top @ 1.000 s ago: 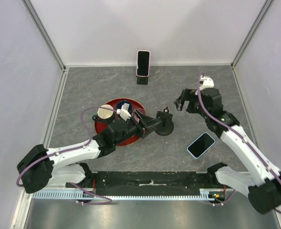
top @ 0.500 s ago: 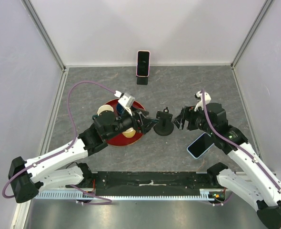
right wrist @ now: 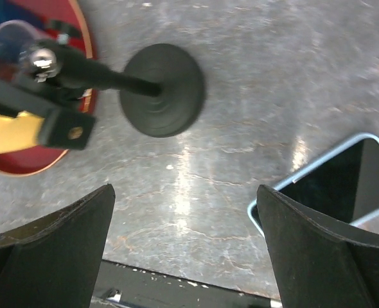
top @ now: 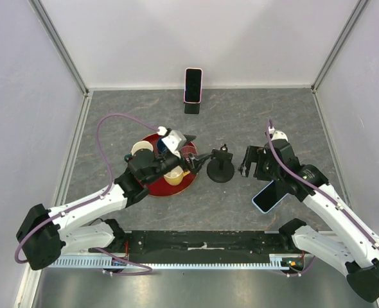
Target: Place the phone on the phone stand
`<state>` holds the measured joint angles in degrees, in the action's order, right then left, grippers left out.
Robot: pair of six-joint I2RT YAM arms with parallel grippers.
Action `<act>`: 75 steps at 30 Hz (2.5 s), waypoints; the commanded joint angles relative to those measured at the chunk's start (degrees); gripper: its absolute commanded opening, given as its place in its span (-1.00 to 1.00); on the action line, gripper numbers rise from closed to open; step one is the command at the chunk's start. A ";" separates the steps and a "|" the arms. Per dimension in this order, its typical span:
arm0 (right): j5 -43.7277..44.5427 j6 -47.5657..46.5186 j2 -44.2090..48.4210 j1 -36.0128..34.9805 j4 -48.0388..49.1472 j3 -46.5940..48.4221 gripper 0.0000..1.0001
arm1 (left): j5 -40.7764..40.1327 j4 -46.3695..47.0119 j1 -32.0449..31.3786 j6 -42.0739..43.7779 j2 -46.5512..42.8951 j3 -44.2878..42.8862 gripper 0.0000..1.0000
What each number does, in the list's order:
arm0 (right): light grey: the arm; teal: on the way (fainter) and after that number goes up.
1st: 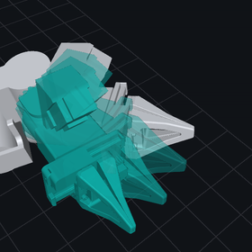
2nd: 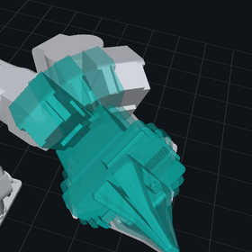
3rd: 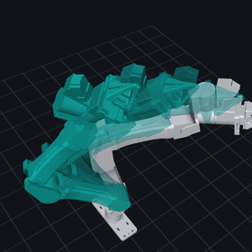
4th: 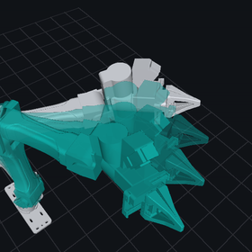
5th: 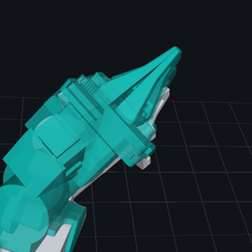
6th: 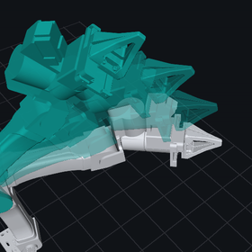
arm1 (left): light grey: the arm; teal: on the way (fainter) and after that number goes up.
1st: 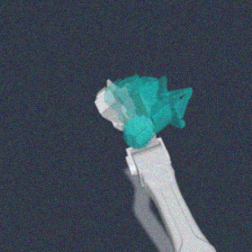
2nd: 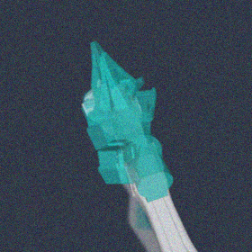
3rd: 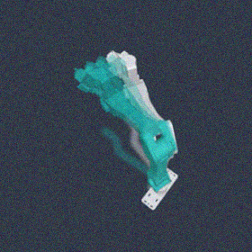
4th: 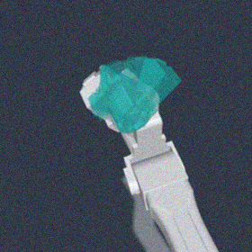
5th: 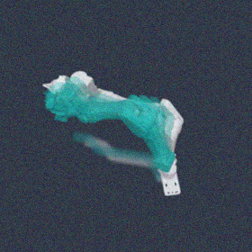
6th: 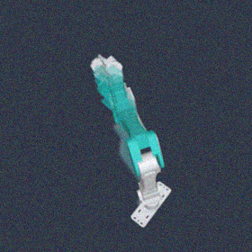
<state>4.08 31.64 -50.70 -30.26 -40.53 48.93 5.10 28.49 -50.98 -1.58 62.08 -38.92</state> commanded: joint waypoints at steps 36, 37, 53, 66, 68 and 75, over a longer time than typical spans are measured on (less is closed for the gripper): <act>4.89 24.35 -24.80 25.51 -10.09 -8.15 0.96 | 4.83 35.76 12.84 -12.13 0.49 22.22 0.65; 4.80 24.26 -25.06 25.86 -10.18 -8.23 0.96 | 4.83 35.58 12.84 -12.04 0.41 22.13 0.65; 1.72 24.70 -26.03 26.39 -5.96 -11.48 0.96 | 5.53 35.23 12.84 -12.30 0.85 21.87 0.64; 2.07 28.83 -29.80 26.48 -1.30 -15.00 0.81 | 5.00 34.79 12.84 -11.69 1.02 21.95 0.64; 1.90 29.27 -30.60 26.39 -1.21 -15.18 0.79 | 5.27 35.05 12.84 -12.04 1.46 21.78 0.64; 2.86 31.64 -26.83 26.13 0.28 -17.55 0.37 | 5.53 35.58 12.84 -12.04 1.02 22.04 0.63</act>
<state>4.43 59.20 -77.12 -3.64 -46.06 36.97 10.68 60.38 -38.11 -12.93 63.51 -16.27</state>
